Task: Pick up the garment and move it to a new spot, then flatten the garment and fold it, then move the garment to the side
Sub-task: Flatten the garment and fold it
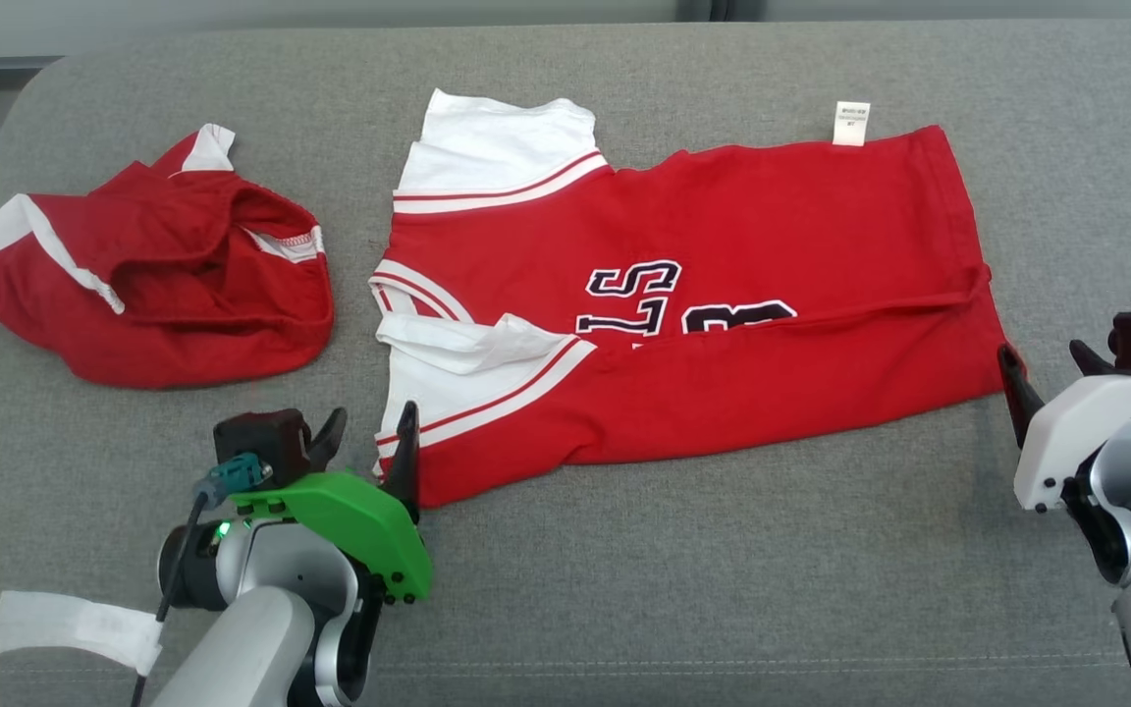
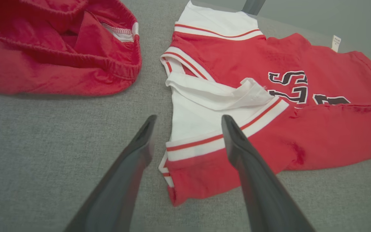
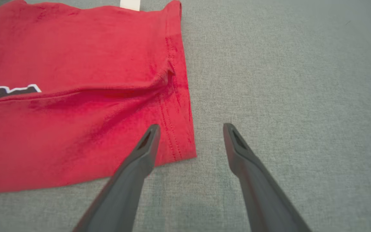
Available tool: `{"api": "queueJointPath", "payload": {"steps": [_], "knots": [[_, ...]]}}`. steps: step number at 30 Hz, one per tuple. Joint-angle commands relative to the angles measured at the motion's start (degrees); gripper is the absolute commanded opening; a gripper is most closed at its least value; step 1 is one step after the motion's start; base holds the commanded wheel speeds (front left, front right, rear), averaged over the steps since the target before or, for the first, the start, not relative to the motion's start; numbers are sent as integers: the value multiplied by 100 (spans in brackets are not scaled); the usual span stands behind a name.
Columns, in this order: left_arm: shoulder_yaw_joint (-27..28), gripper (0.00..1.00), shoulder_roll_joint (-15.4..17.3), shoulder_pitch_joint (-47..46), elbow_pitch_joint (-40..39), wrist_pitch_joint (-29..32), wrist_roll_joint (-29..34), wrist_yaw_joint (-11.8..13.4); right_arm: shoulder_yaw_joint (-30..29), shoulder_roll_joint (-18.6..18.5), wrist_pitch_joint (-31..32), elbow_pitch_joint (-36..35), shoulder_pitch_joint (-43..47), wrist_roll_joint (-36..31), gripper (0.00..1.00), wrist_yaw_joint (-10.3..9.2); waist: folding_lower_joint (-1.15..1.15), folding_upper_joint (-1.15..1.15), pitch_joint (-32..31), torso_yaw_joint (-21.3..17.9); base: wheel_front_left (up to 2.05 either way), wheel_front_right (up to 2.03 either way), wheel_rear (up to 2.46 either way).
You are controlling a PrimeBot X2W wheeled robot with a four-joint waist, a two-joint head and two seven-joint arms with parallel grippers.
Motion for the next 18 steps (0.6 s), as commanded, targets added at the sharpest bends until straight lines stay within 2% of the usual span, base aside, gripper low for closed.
{"api": "queueJointPath", "payload": {"steps": [1,7,18], "knots": [[-3,100,-10,107,-24,-53,4,53,-40,32,-5,-48,99,-78,100,-8,0,0,-57,5,0,0,0],[-141,100,-25,261,47,50,26,113,-172,134,49,-79,189,-210,100,-8,0,0,-91,13,0,0,0],[-424,100,-24,89,357,392,110,74,2,108,284,101,-135,-363,100,-8,0,0,-26,53,0,0,0]]}}
